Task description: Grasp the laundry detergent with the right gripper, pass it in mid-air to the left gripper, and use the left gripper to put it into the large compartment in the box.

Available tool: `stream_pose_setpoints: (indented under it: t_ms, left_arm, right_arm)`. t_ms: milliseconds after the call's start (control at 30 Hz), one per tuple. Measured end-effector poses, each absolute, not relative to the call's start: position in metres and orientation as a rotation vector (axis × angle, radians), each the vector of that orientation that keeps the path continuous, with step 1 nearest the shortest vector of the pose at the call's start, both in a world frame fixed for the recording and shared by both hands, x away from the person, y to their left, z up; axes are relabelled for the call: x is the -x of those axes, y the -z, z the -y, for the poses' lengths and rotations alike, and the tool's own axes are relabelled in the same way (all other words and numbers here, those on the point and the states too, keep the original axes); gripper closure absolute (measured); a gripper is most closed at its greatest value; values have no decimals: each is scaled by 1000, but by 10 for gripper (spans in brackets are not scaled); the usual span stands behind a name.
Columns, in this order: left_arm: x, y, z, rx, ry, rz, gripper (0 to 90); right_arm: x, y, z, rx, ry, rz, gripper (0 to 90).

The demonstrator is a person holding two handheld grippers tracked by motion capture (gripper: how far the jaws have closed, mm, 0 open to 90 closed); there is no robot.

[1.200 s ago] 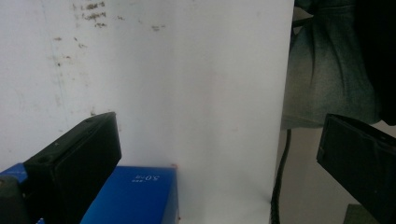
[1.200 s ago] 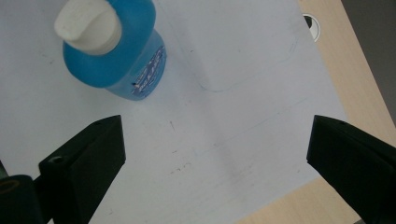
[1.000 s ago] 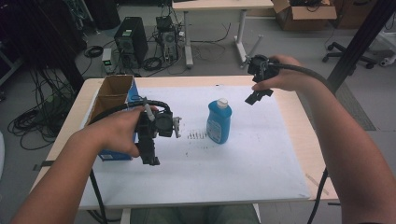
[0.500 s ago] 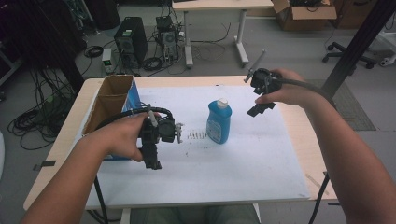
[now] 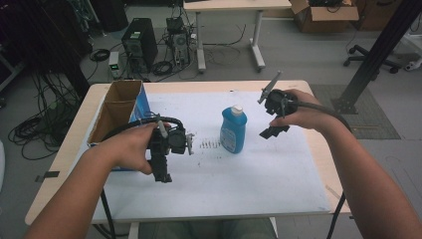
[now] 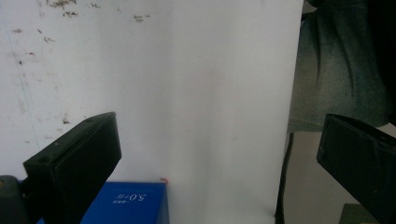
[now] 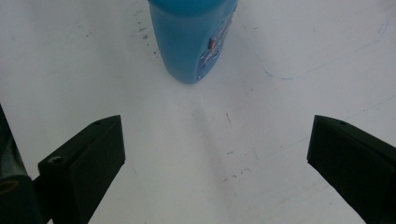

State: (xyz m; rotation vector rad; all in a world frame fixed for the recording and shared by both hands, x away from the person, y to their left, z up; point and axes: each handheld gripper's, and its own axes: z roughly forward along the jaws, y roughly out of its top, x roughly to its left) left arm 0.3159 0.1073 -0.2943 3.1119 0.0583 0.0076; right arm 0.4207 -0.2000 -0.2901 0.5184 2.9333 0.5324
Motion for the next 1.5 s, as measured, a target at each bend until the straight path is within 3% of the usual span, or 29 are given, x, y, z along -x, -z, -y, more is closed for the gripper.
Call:
stream_pose_setpoints:
  t_ms: [1500]
  left_arm:
    - [-320,300,-110,-3113,1,-50,2]
  right_arm:
    - [-386,363,189,-755,-977,-2619,32]
